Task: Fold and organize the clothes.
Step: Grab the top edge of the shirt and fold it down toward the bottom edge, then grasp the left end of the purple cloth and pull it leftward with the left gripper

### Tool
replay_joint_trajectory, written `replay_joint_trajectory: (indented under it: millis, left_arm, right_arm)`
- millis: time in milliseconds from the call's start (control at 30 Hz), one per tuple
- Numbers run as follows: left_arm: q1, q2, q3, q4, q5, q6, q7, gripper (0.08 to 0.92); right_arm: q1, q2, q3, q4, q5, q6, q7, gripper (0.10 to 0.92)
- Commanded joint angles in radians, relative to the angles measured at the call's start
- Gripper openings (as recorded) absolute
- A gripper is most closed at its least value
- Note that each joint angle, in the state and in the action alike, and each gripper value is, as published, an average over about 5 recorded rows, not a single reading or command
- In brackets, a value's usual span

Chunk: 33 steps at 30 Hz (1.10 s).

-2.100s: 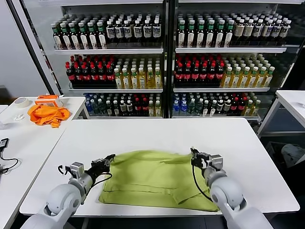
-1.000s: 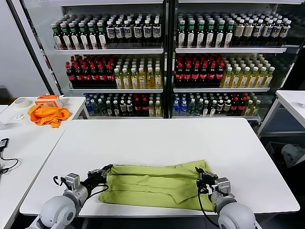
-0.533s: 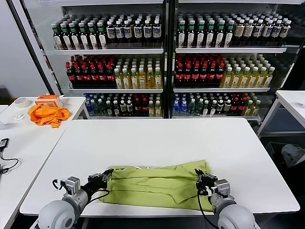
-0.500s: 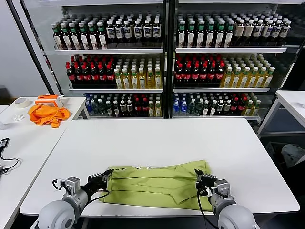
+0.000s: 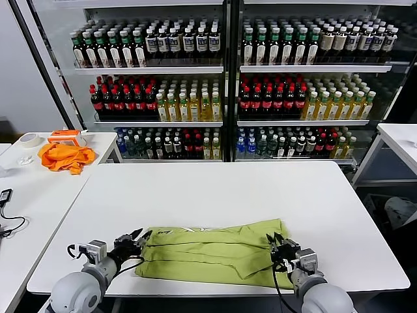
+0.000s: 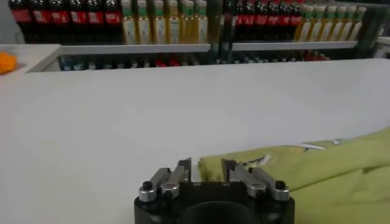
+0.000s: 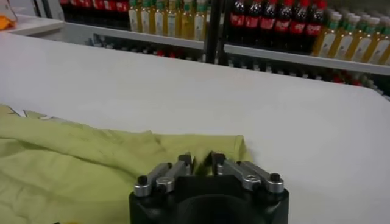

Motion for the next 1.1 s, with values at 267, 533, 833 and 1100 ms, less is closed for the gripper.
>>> replay_joint_trajectory:
  millis: [267, 533, 833, 1100]
  left_arm:
    - [0.076, -0.087, 0.036, -0.07, 0.022, -0.066, -0.15, 0.691]
    - [0.09, -0.143, 0.106, -0.06, 0.037, -0.132, -0.25, 0.82]
    - [0.076, -0.173, 0.156, -0.041, 0.042, -0.12, -0.362, 0.823]
    - [0.071, -0.186, 0.156, -0.026, 0.04, -0.099, -0.373, 0.736]
  right_arm:
    - [-0.16, 0.052, 0.076, 0.159, -0.098, 0.017, 0.002, 0.684]
    - [-0.198, 0.069, 0.102, 0.164, -0.118, 0.023, 0.005, 0.82]
    - [-0.196, 0.078, 0.086, 0.153, -0.138, 0.022, 0.008, 0.823]
    - [-0.183, 0.078, 0.084, 0.131, -0.141, 0.022, 0.011, 0.823]
